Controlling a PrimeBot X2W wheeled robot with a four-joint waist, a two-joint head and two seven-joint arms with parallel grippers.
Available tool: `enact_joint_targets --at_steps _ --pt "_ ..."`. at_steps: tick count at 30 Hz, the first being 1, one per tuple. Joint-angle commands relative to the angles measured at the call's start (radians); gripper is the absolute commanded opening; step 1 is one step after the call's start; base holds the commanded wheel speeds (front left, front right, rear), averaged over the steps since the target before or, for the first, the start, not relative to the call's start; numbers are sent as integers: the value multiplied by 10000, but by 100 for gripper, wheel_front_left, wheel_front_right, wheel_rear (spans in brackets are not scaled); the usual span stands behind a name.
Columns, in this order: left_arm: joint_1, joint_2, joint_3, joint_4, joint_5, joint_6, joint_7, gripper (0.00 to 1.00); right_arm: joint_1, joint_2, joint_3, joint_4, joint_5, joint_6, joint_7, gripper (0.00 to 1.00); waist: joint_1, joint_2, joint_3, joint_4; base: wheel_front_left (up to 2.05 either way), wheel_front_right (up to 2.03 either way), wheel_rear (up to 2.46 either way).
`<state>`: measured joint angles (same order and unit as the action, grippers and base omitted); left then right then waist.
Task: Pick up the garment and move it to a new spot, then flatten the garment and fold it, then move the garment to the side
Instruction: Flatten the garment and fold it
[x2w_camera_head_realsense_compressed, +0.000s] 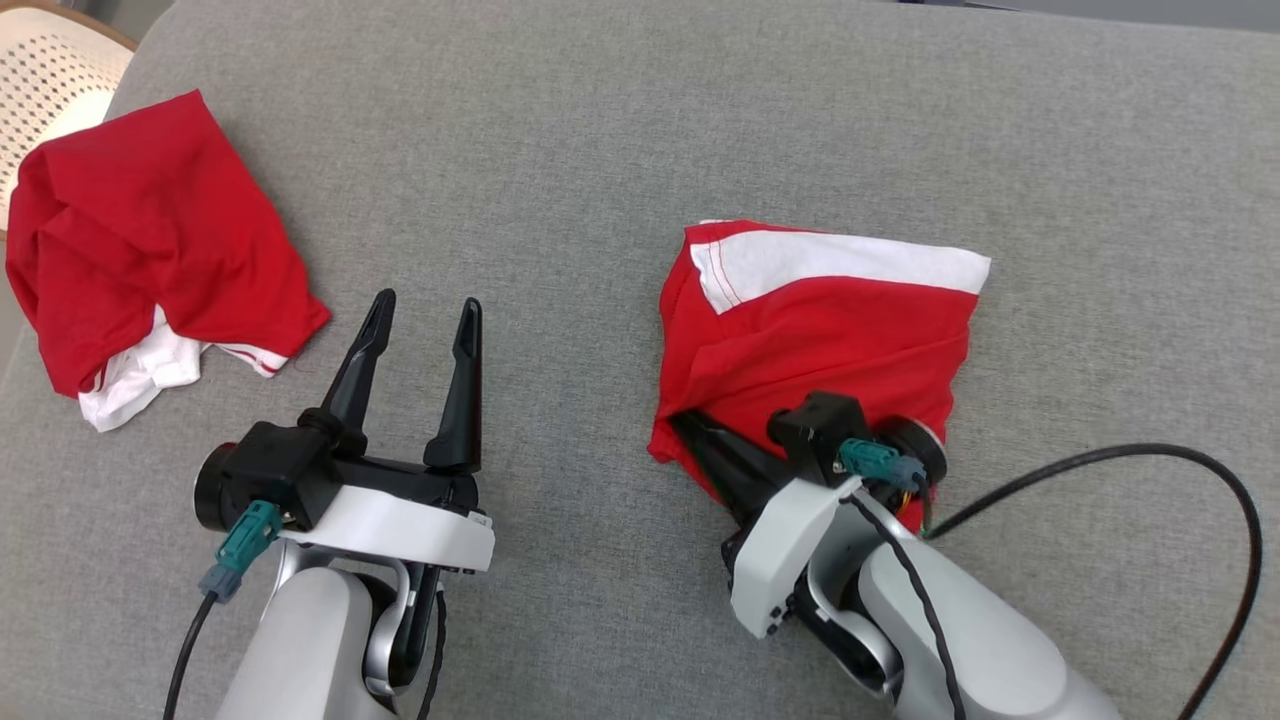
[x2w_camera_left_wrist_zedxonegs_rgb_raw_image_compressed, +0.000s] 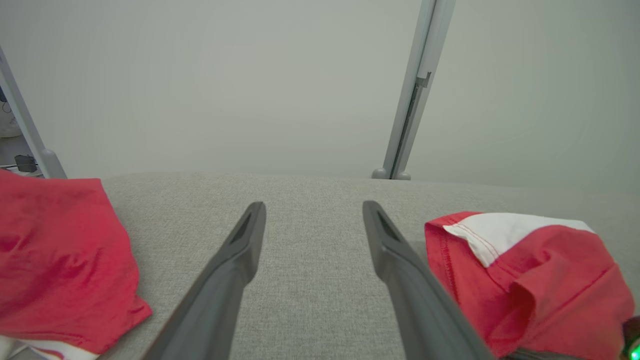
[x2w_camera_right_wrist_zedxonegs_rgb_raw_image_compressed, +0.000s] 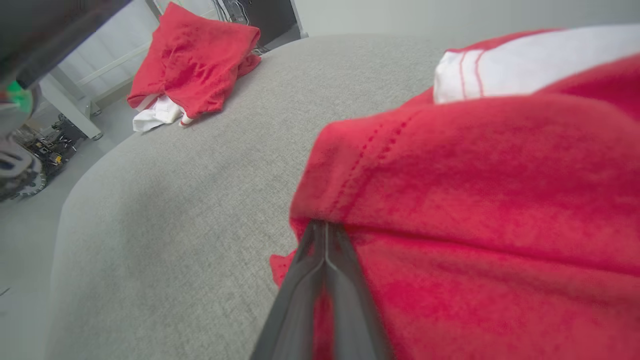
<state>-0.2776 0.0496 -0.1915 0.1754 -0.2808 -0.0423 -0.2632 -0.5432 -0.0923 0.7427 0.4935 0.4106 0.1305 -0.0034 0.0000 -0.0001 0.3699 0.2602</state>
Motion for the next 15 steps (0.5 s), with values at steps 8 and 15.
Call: enact_joint_targets --at_steps 8,15 --pt "294 35 280 157 190 29 -17 100 1074 -779 -299 -1811 445 2 -240 0 0 0 -494 -343 0 0 0" --pt "607 47 613 211 359 -56 -17 100 2908 -1348 -2260 -4029 94 2 -42 36 0 0 -935 -653 0 0 0"
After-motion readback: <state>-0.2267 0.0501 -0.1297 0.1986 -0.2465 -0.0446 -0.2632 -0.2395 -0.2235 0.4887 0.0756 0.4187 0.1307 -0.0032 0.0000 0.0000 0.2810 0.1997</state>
